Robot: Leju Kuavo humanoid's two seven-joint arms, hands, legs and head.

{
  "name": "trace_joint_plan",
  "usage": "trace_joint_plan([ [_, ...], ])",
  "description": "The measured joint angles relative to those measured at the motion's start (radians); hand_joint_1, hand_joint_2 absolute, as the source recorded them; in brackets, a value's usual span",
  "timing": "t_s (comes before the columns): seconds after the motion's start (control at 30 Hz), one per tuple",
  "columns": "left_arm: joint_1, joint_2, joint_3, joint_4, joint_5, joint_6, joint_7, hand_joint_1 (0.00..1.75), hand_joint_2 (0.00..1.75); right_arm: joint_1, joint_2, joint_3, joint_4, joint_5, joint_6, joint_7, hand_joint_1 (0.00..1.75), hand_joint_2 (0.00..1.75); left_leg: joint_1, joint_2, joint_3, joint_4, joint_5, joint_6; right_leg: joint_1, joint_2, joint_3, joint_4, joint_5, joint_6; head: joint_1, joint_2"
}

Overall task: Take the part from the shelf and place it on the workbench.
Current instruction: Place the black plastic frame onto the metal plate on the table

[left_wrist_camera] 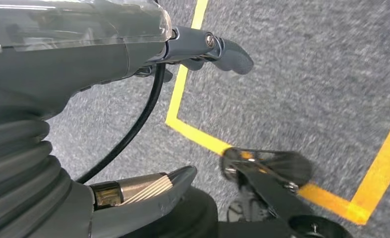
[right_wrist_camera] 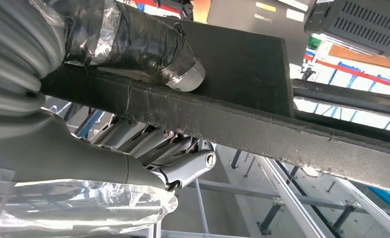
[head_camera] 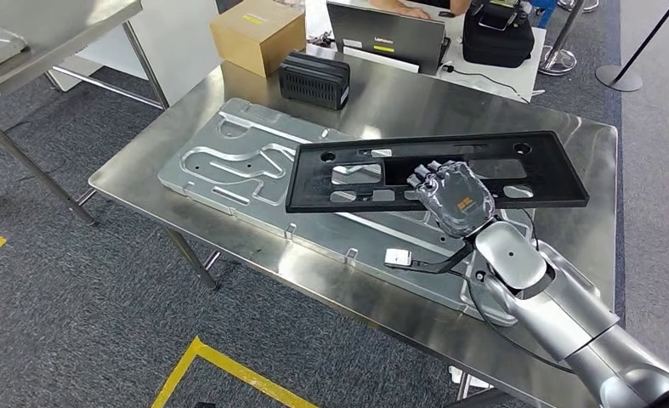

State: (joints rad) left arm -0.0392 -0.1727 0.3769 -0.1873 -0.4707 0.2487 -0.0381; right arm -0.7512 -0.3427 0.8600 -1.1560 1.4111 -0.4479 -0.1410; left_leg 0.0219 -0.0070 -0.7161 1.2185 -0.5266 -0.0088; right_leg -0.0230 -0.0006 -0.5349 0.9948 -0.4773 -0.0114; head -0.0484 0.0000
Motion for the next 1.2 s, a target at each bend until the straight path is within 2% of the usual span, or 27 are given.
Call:
trace_joint_plan([
  [0.07,0.002,0.001,0.000,0.000,0.000,0.000,0.000,0.00,1.75,0.000,0.001,0.000,0.001,0.000,0.000,0.000,1.75,1.75,0.003,0.005,0.029,-0.128,0.097,-0.004,-0.005,0.001,0.020,0.007,-0.024,0.015,0.000,0.000],
  [0.1,0.002,0.001,0.001,0.000,0.000,0.000,0.000,0.00,1.75,-0.001,0.002,0.000,0.002,0.000,-0.001,0.001,1.75,1.75,0.002,0.006,0.039,-0.169,0.128,-0.002,-0.004,0.002,0.026,0.010,-0.036,0.024,0.000,0.000],
  [0.13,0.002,0.002,0.001,0.000,-0.001,0.000,0.001,0.00,1.75,-0.001,0.002,0.000,0.002,0.000,-0.002,0.001,1.75,1.75,0.000,0.007,0.043,-0.189,0.144,0.004,-0.004,0.002,0.030,0.012,-0.043,0.033,0.001,0.000],
  [0.2,0.000,0.003,0.002,0.000,-0.001,0.000,0.001,0.00,1.75,-0.002,0.003,0.000,0.002,0.000,-0.003,0.001,1.75,1.75,-0.003,0.005,0.049,-0.191,0.140,0.022,-0.004,0.003,0.036,0.013,-0.048,0.047,0.001,0.000],
  [0.27,0.000,0.003,0.002,0.000,-0.004,0.001,0.000,0.00,1.75,-0.002,0.004,0.000,0.002,-0.001,-0.004,0.001,1.75,1.75,-0.002,0.002,0.061,-0.195,0.136,0.036,-0.008,0.002,0.019,0.053,-0.047,0.054,0.002,0.000],
  [0.3,-0.001,0.003,0.002,0.000,-0.007,0.002,-0.001,0.00,1.75,-0.003,0.003,0.000,0.002,-0.002,-0.004,0.001,1.75,1.75,-0.002,0.001,0.068,-0.197,0.134,0.042,-0.008,0.001,-0.008,0.100,-0.055,0.056,0.003,0.000],
  [0.37,-0.002,0.003,0.002,0.000,-0.013,0.004,-0.004,0.00,1.75,-0.002,0.003,0.000,0.002,-0.004,-0.004,0.001,1.75,1.75,-0.005,-0.001,0.079,-0.198,0.124,0.050,-0.005,0.001,-0.090,0.225,-0.101,0.056,0.004,0.000],
  [0.4,-0.002,0.003,0.002,0.000,-0.015,0.005,-0.006,0.00,1.75,0.000,0.002,0.000,0.002,-0.004,-0.004,0.001,1.75,1.75,-0.008,-0.003,0.086,-0.198,0.117,0.053,-0.003,0.001,-0.129,0.272,-0.127,0.055,0.004,0.000],
  [0.43,-0.002,0.003,0.002,0.000,-0.017,0.006,-0.006,0.00,1.75,0.002,0.002,0.000,0.002,-0.005,-0.004,0.001,1.75,1.75,-0.012,-0.005,0.095,-0.198,0.110,0.055,0.000,0.001,-0.156,0.293,-0.141,0.052,0.004,0.000],
  [0.47,-0.002,0.003,0.002,0.000,-0.018,0.007,-0.006,0.00,1.75,0.004,0.002,0.000,0.002,-0.007,-0.004,0.001,1.75,1.75,-0.016,-0.006,0.105,-0.198,0.102,0.056,0.004,0.001,-0.167,0.281,-0.132,0.047,0.004,0.000],
  [0.5,-0.001,0.003,0.002,0.000,-0.019,0.007,-0.007,0.00,1.75,0.005,0.002,0.000,0.002,-0.008,-0.004,0.001,1.75,1.75,-0.021,-0.008,0.116,-0.198,0.094,0.058,0.009,0.001,-0.164,0.239,-0.097,0.038,0.004,0.000],
  [0.57,-0.001,0.002,0.002,0.000,-0.019,0.006,-0.008,0.00,1.75,0.006,0.000,-0.001,0.002,-0.011,-0.005,0.002,1.75,1.75,-0.029,-0.010,0.138,-0.198,0.078,0.058,0.024,0.003,-0.135,0.115,0.007,0.009,0.003,0.000],
  [0.6,-0.002,0.001,0.002,0.000,-0.019,0.006,-0.009,0.00,1.75,0.005,-0.001,-0.002,0.002,-0.012,-0.005,0.003,1.75,1.75,-0.031,-0.011,0.145,-0.199,0.072,0.056,0.031,0.005,-0.122,0.067,0.040,-0.003,0.003,0.000],
  [0.63,-0.002,0.000,0.002,0.000,-0.019,0.005,-0.010,0.00,1.75,0.005,-0.002,-0.002,0.002,-0.012,-0.006,0.005,1.75,1.75,-0.031,-0.012,0.149,-0.202,0.068,0.053,0.037,0.006,-0.114,0.039,0.061,-0.013,0.003,0.000],
  [0.67,-0.003,0.000,0.002,0.000,-0.019,0.004,-0.011,0.00,1.75,0.005,-0.004,-0.003,0.002,-0.013,-0.007,0.007,1.75,1.75,-0.031,-0.013,0.151,-0.201,0.066,0.053,0.038,0.008,-0.109,0.029,0.066,-0.011,0.004,0.000],
  [0.77,-0.002,0.001,0.002,0.000,-0.022,0.004,-0.026,0.00,1.75,0.008,-0.007,-0.008,0.003,-0.015,-0.013,0.019,1.75,1.75,-0.032,-0.013,0.157,-0.204,0.059,0.060,0.034,0.012,-0.099,0.017,0.077,0.008,0.005,0.000],
  [0.9,-0.002,0.001,0.002,0.000,-0.031,0.017,-0.048,0.00,1.75,0.024,-0.021,-0.036,0.007,-0.015,-0.033,0.031,1.75,1.75,-0.030,-0.013,0.161,-0.212,0.056,0.058,0.036,0.012,-0.099,0.018,0.070,0.004,0.005,0.000],
  [1.03,-0.001,0.005,0.003,0.000,-0.033,0.021,-0.054,0.00,1.75,0.040,-0.033,-0.069,0.010,-0.017,-0.044,0.034,0.00,0.00,-0.030,-0.013,0.163,-0.215,0.054,0.055,0.036,0.013,-0.099,0.019,0.068,0.001,0.005,0.000],
  [1.2,-0.001,0.006,0.003,0.000,-0.046,0.026,-0.052,0.00,1.75,0.055,-0.041,-0.107,0.010,-0.017,-0.052,0.036,0.00,0.00,-0.030,-0.012,0.164,-0.216,0.055,0.052,0.036,0.012,-0.099,0.021,0.067,0.000,0.005,0.000],
])
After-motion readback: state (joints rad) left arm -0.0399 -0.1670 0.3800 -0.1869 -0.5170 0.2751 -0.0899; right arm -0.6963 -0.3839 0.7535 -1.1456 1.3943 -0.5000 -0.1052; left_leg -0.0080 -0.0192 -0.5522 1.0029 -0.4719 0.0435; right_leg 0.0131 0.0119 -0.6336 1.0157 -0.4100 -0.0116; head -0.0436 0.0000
